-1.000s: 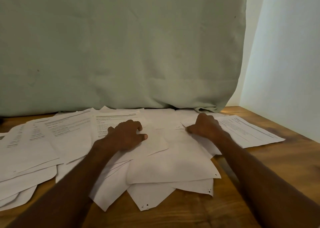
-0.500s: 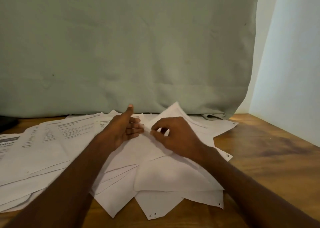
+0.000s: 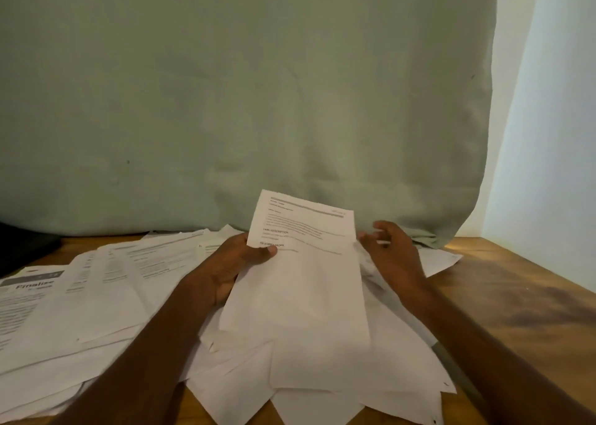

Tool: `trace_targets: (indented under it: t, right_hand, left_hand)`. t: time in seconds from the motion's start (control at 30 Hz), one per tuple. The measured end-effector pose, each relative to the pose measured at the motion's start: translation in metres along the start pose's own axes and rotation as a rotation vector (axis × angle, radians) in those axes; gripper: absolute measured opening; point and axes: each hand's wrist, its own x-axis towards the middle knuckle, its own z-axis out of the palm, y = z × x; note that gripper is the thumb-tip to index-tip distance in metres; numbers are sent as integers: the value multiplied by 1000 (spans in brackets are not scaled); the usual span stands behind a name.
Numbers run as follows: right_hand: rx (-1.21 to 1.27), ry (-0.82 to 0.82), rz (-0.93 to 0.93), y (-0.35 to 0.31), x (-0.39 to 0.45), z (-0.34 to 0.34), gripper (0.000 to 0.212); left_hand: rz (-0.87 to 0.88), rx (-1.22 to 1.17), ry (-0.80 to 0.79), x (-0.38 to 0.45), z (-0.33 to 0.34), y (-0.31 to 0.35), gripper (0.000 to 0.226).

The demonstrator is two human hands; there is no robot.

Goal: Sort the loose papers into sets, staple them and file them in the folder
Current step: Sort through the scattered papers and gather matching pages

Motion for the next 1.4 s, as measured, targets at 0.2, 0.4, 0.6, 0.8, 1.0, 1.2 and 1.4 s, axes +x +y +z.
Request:
trace_targets:
  t: [0.2,0.4,0.6,0.8,1.0,1.2,1.4]
  right_hand:
    - [582,-196,296,19,18,-24,31]
    - [577,-248,199,16,13,-15,28]
    - [546,-215,156,11,8,-8,25]
    - [574,-285,183,14,9,-8,27]
    - [624,-421,292,22,8,-4,33]
    - [604,-187,368,34,16,-10,36]
    - [578,-215,357,32,10,-5,26]
  left_hand:
    - [-71,30,-245,-1,5,0,46]
    - [-152,-67,-140,-4,10,9,44]
    - [-10,140,126,0,12,9,35]
    - [92,160,268,6,16,-1,19]
    - [126,200,419,-3,34,-1,32]
    - [-72,1462,1007,-26,-12,23,50]
    - [-400,1519,783,-31,-34,14,89]
